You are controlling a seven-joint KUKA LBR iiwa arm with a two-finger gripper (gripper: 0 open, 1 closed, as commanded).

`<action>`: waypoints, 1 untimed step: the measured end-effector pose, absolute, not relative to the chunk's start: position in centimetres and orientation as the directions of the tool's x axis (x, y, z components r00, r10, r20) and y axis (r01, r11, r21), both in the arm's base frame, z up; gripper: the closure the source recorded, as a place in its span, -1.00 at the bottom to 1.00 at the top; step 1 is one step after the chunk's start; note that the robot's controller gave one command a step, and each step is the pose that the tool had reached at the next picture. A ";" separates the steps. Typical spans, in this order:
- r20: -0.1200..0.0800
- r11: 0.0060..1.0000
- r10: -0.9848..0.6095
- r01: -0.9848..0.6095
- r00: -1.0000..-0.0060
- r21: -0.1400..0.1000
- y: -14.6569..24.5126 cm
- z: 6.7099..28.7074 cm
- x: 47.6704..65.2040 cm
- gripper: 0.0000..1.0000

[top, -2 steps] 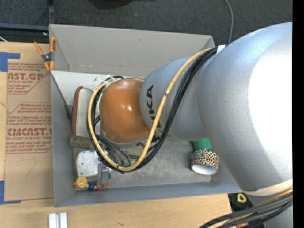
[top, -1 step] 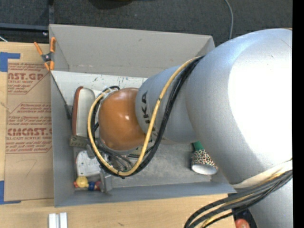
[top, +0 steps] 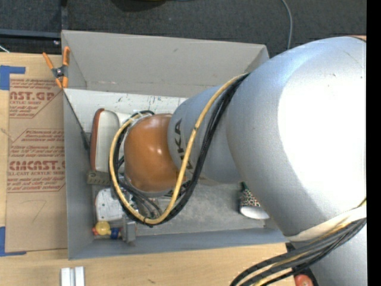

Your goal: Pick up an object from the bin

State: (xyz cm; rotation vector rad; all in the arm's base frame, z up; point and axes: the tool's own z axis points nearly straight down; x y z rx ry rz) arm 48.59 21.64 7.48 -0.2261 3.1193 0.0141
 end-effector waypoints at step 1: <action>-0.015 0.969 -0.248 -0.248 -0.969 0.006 22.3 7.0 53.4 -1.00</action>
Offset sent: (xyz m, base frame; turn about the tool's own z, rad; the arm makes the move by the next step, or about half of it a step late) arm -0.0053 0.0195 -0.0023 -0.3442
